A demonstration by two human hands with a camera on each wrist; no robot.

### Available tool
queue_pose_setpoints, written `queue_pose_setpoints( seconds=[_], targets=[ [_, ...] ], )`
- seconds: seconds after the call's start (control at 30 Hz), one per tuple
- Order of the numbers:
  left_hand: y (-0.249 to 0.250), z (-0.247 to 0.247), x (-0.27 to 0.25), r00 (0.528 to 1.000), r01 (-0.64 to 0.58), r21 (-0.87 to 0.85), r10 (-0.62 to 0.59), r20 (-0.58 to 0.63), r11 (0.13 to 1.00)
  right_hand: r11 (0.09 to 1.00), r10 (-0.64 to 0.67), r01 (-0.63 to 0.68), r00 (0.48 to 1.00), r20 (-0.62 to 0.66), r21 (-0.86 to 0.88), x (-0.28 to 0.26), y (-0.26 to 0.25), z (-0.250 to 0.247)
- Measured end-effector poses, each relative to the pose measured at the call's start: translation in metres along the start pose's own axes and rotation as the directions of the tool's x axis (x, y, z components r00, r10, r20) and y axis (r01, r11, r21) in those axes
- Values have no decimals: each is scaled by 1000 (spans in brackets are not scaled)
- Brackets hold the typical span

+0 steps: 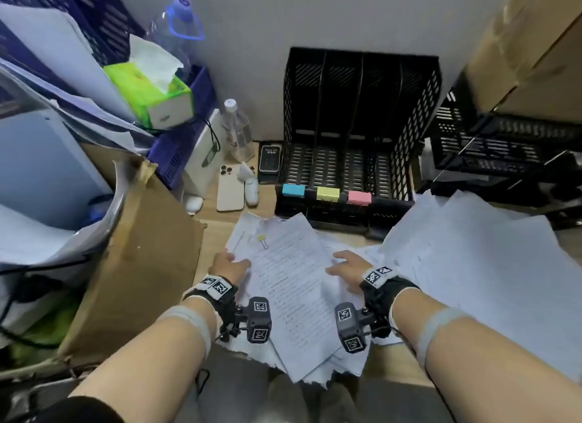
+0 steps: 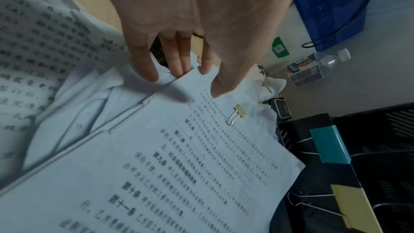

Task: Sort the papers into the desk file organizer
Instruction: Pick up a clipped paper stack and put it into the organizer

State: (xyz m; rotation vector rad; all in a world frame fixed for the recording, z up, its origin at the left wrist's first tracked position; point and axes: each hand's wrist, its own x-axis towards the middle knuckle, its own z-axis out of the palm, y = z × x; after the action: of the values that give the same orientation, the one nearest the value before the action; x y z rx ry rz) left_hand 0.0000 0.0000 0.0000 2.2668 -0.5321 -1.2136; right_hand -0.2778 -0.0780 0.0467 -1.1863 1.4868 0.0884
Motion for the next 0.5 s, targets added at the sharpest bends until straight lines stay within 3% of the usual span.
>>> queue_pose_setpoints(
  seconds=[0.1,0.33,0.4,0.5],
  targets=[
    [-3,2,-9,998,-53,-46,51,-43,998,985,-79,64,993,-89,-161,7,4,13],
    [6,0,-36,925,-303,-31,287,-249,952,981,-58,45,996,-65,-190,8,8,27],
    [14,1,-36,929,-331,-133,299,-218,934,988,-50,38,996,-74,-153,1,9,27],
    [36,5,-39,951,-309,-250,303,-65,918,996,-45,38,996,-77,-82,-13,10,20]
  ],
)
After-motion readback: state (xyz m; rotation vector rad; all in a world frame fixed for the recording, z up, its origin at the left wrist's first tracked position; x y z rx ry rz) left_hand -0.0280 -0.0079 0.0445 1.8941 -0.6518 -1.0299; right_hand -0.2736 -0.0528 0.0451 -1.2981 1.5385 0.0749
